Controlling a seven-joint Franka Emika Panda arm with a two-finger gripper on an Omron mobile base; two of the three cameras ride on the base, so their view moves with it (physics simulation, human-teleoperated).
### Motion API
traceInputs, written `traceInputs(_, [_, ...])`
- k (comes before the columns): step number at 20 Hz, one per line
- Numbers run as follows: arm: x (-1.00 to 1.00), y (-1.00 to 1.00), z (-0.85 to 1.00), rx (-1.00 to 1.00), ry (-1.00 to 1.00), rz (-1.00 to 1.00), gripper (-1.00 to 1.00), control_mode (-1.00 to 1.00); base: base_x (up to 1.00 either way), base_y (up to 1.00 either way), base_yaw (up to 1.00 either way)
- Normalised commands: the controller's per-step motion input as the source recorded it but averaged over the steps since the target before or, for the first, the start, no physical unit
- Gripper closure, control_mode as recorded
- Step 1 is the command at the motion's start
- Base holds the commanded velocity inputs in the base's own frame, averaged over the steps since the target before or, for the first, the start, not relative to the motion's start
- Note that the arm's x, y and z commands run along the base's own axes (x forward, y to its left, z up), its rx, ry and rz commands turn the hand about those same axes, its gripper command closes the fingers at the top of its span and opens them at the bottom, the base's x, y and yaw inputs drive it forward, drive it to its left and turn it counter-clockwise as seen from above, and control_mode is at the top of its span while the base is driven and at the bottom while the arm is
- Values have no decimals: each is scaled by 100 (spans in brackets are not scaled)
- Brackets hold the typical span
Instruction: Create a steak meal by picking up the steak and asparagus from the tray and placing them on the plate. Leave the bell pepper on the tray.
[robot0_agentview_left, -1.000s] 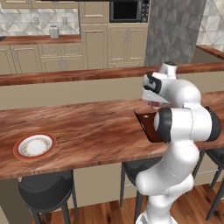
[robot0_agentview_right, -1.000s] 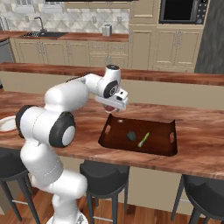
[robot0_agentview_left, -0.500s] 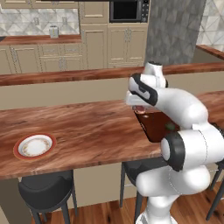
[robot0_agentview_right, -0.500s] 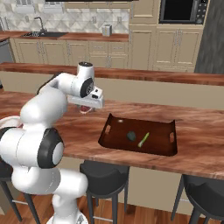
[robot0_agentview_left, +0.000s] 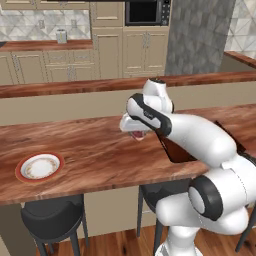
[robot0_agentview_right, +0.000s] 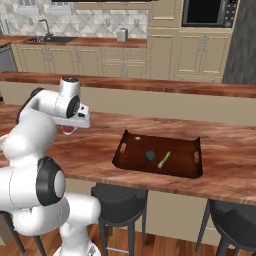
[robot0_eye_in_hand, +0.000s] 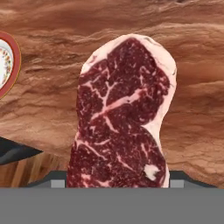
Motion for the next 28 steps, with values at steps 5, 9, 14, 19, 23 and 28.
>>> traceInputs(5, [-1,100,-3,4,0,16,100,-100,0,0,0])
traceInputs(9, [0,100,-14,0,0,12,100,-100,0,0,0])
traceInputs(14, [0,100,-28,-1,0,5,100,-100,0,0,0])
traceInputs(19, [5,100,-21,-9,0,0,100,-100,0,0,0])
traceInputs(23, [15,100,-15,-6,0,0,100,-100,0,0,0])
traceInputs(28, [16,100,-6,-1,0,0,100,-100,0,0,0])
